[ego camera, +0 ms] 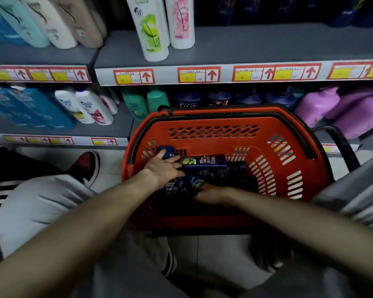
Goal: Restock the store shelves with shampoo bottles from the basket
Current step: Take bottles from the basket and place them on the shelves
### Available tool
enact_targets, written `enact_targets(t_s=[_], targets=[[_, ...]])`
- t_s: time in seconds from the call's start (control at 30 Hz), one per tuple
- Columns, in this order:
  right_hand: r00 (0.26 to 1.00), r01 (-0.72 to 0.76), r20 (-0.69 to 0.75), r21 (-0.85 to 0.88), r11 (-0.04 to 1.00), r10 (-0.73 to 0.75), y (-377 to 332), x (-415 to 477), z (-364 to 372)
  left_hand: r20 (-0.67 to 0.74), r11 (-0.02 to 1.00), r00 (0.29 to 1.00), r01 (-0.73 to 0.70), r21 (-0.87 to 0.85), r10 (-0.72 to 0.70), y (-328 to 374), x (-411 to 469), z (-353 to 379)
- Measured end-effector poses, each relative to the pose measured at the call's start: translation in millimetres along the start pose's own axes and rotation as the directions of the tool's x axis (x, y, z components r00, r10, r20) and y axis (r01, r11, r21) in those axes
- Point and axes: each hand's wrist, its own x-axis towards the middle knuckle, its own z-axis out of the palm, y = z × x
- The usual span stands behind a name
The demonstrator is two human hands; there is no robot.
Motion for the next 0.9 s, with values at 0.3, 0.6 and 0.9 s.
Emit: enact_targets(t_s=[0.3, 0.6, 0.9], targets=[[0.995, -0.086, 0.050, 0.043, 0.995, 0.084, -5, 24, 1, -0.224, 0.991, 0.974, 0.063, 0.118, -0.035, -1, -2, 4], [0.995, -0.105, 0.053, 0.530, 0.842, 0.090, 1, -8, -70, -0.481, 0.980, 0.854, 0.174, -0.099, -0.200, -13, -12, 3], [0.805, 0.426, -0.593, 0.606, 0.672, 0.025, 32, -61, -151, -0.191, 0.410, 0.764, 0.104, -0.906, -0.616, -10, -8, -39]])
